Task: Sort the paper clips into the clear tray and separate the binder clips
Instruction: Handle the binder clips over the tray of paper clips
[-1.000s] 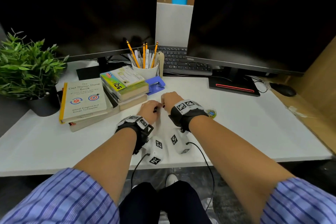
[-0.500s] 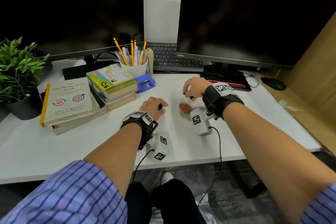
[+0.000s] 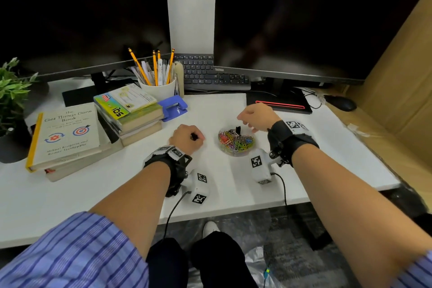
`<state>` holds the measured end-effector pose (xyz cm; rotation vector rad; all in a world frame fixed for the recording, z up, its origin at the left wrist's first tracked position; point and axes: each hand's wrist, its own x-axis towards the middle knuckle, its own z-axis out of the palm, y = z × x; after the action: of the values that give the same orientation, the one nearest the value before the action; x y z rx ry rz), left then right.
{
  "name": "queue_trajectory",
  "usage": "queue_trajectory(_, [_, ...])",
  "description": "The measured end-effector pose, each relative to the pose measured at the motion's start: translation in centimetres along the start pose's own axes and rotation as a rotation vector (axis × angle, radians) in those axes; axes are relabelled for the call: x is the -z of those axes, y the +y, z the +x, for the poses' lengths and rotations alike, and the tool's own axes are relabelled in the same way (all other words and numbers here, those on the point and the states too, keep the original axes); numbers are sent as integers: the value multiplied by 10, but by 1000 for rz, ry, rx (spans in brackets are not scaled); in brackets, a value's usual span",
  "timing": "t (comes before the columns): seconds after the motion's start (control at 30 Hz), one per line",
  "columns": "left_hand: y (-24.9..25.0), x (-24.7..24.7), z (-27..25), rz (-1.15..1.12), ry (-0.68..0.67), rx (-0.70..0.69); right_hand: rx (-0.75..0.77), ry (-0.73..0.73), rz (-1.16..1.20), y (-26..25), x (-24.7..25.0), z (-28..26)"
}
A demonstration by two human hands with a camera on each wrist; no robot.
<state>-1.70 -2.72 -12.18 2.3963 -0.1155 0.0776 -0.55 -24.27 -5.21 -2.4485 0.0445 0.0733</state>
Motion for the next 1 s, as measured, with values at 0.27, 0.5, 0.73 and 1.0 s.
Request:
queue_trajectory(0.27, [-3, 0, -3, -39, 58, 26, -137, 150, 464, 53, -32, -11])
queue_trajectory(0.5, [-1, 4, -3, -222, 100, 45, -107, 249, 488, 52, -46, -16])
queue_trajectory(0.73, [3, 13, 4, -476, 107, 100, -98, 295, 459, 49, -54, -22])
queue_trajectory(1.0, [78, 17, 28, -526, -225, 33, -71, 329, 453, 49, -55, -24])
